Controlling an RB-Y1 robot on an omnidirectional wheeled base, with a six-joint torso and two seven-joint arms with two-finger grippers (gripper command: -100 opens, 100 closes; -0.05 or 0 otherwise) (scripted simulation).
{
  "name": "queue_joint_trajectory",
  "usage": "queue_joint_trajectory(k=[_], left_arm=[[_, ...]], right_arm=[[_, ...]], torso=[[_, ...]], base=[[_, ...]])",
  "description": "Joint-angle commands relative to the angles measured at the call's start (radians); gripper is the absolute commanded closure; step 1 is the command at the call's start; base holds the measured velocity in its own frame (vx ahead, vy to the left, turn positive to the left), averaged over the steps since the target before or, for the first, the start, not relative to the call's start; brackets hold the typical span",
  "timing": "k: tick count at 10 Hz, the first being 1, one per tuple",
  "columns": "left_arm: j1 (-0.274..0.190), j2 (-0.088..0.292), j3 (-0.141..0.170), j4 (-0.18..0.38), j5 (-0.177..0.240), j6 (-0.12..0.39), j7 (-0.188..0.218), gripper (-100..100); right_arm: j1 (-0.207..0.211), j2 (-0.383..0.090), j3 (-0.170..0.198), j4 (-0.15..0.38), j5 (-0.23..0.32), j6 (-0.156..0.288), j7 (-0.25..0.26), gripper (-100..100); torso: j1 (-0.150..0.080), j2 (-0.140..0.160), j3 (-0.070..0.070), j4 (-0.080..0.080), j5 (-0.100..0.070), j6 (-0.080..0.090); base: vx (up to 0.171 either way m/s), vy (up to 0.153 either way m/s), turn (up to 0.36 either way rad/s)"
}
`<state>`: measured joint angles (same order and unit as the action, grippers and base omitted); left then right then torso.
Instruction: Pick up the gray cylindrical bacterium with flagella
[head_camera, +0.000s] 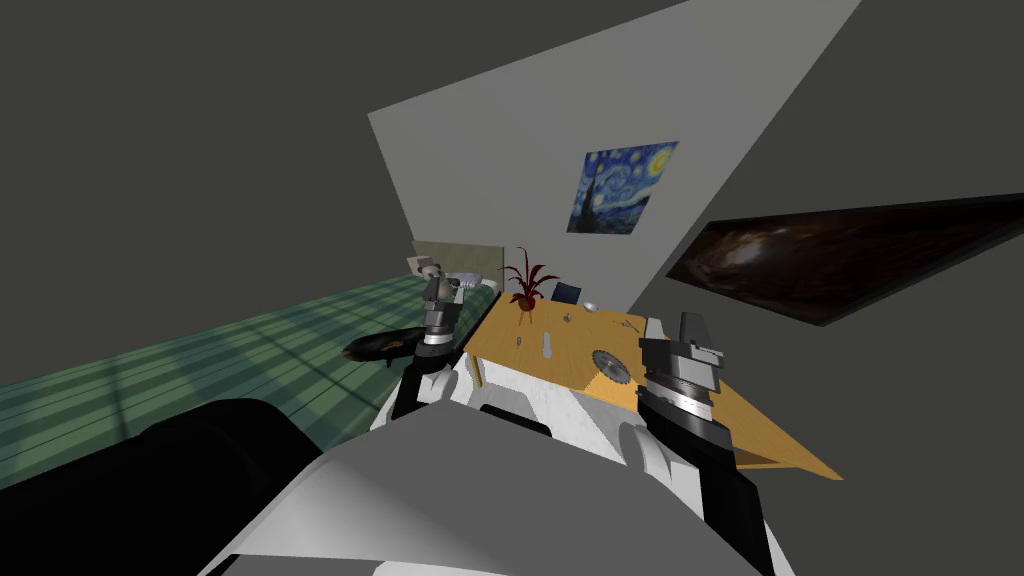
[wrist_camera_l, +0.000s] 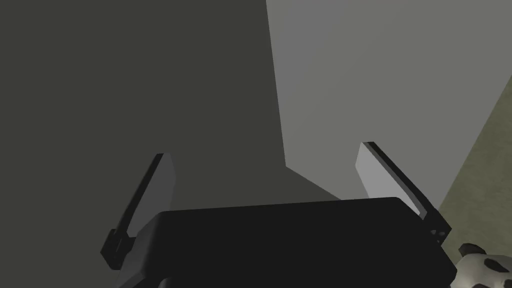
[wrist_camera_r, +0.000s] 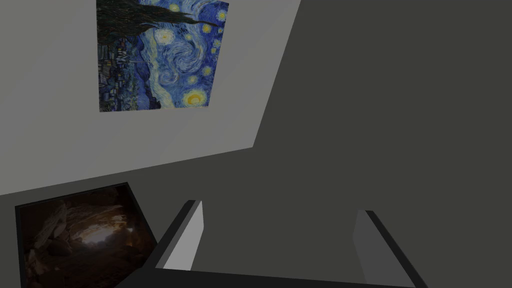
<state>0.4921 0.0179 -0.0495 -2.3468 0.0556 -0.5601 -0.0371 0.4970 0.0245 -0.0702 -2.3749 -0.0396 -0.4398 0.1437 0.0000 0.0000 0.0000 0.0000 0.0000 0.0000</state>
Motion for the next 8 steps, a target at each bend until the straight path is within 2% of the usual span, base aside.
queue_joint_trajectory(k=[1,6,7,8], left_arm=[[-0.022,0.026,0.003,0.032,0.006,0.036,0.015,-100],[-0.096,0.073,0.013,0.141,0.024,0.152,0.065,-100],[-0.096,0.073,0.013,0.141,0.024,0.152,0.065,-100],[-0.116,0.082,0.016,0.172,0.029,0.182,0.079,-100]], right_arm=[[0.000,0.000,0.000,0.000,0.000,0.000,0.000,0],[0.000,0.000,0.000,0.000,0.000,0.000,0.000,0],[0.000,0.000,0.000,0.000,0.000,0.000,0.000,0],[0.000,0.000,0.000,0.000,0.000,0.000,0.000,0]], torso=[[0.000,0.000,0.000,0.000,0.000,0.000],[0.000,0.002,0.001,0.000,0.000,0.000],[0.000,0.002,0.001,0.000,0.000,0.000],[0.000,0.001,0.001,0.000,0.000,0.000]], base=[[-0.013,0.001,-0.004],[-0.029,-0.005,-0.006],[-0.018,-0.005,-0.001],[-0.018,-0.004,-0.003]])
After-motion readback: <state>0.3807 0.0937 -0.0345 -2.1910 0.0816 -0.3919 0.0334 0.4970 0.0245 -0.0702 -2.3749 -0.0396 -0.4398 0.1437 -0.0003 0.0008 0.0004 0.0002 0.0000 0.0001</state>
